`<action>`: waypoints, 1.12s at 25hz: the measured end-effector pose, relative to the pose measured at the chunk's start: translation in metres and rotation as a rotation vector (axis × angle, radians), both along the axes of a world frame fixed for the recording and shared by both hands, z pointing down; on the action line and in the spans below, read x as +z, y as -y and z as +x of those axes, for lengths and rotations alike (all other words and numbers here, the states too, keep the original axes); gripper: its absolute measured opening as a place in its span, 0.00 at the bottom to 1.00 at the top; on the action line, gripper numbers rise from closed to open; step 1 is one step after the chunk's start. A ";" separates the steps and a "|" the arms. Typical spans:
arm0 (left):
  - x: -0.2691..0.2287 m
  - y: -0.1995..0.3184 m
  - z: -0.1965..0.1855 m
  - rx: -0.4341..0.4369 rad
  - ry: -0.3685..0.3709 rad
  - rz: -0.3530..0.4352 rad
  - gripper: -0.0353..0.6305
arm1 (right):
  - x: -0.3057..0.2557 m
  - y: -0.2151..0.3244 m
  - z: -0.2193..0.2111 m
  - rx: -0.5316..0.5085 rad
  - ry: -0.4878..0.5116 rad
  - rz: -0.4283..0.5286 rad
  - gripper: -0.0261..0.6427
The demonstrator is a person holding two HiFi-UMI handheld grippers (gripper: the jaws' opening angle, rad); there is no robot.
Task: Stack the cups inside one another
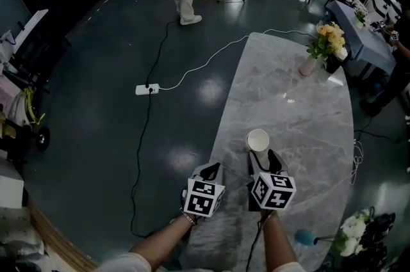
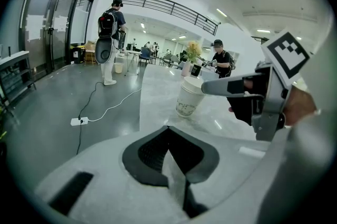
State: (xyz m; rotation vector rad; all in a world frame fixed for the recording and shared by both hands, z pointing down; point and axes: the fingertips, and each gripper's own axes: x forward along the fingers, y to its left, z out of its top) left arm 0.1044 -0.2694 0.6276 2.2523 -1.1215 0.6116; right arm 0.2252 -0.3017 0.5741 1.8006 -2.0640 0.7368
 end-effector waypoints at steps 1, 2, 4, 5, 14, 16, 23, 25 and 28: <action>-0.002 -0.001 -0.001 0.001 0.000 -0.002 0.05 | 0.000 -0.002 0.000 0.003 0.002 0.000 0.38; -0.004 -0.002 -0.002 0.001 0.001 -0.001 0.05 | -0.001 -0.004 -0.001 0.005 0.003 0.001 0.38; -0.008 -0.004 -0.005 -0.001 -0.001 0.003 0.05 | -0.002 -0.006 -0.002 0.007 0.007 0.005 0.38; -0.010 -0.004 -0.006 -0.001 -0.002 0.004 0.05 | -0.004 -0.008 -0.002 0.009 0.010 0.009 0.38; -0.028 -0.018 -0.014 0.011 -0.012 0.026 0.05 | -0.017 -0.030 -0.005 0.036 0.050 0.023 0.37; -0.033 -0.023 -0.014 0.018 -0.015 0.030 0.05 | -0.021 -0.037 -0.005 0.045 0.054 0.032 0.36; -0.048 -0.045 -0.013 0.046 -0.026 0.048 0.05 | -0.034 -0.066 -0.006 0.074 0.050 0.042 0.21; -0.053 -0.051 -0.013 0.053 -0.031 0.053 0.05 | -0.039 -0.075 -0.007 0.085 0.051 0.047 0.17; -0.062 -0.063 -0.014 0.064 -0.038 0.061 0.05 | -0.044 -0.091 -0.009 0.103 0.059 0.046 0.13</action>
